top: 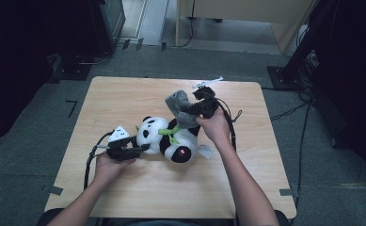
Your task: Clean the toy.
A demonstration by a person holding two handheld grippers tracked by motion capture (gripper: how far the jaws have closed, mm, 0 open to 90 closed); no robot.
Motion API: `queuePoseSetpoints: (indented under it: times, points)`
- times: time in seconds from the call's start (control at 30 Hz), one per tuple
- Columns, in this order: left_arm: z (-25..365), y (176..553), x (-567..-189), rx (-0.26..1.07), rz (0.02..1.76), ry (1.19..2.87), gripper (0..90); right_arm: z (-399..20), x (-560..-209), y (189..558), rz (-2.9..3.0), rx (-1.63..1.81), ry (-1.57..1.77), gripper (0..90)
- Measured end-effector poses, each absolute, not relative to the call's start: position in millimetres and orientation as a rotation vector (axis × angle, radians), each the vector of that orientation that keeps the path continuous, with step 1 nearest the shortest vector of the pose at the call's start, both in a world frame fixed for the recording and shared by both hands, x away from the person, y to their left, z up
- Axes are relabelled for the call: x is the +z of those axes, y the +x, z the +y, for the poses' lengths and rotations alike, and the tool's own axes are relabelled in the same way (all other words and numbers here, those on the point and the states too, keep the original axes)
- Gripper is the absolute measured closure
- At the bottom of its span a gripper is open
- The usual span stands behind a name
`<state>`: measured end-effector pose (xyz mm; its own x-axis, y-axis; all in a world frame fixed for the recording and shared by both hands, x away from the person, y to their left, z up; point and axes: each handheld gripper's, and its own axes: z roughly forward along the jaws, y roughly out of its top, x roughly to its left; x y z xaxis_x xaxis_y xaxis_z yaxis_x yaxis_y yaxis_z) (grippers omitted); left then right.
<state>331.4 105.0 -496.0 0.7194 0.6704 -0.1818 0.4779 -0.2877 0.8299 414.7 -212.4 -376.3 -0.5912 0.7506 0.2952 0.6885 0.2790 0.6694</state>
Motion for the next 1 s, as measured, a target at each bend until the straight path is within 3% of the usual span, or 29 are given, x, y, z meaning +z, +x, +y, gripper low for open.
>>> queuePoseSetpoints:
  times: [0.23,0.53,1.0]
  points:
    - [104,332,-495,0.246,0.891,1.946,44.5,-230,-365,396,2.419,1.290,1.357,77.6]
    - [103,332,-494,0.243,0.901,1.948,44.7,-250,-395,386,2.413,1.276,1.415,77.4]
    - [103,332,-494,0.236,0.904,1.942,44.6,-273,-408,378,2.355,1.289,1.450,77.4]
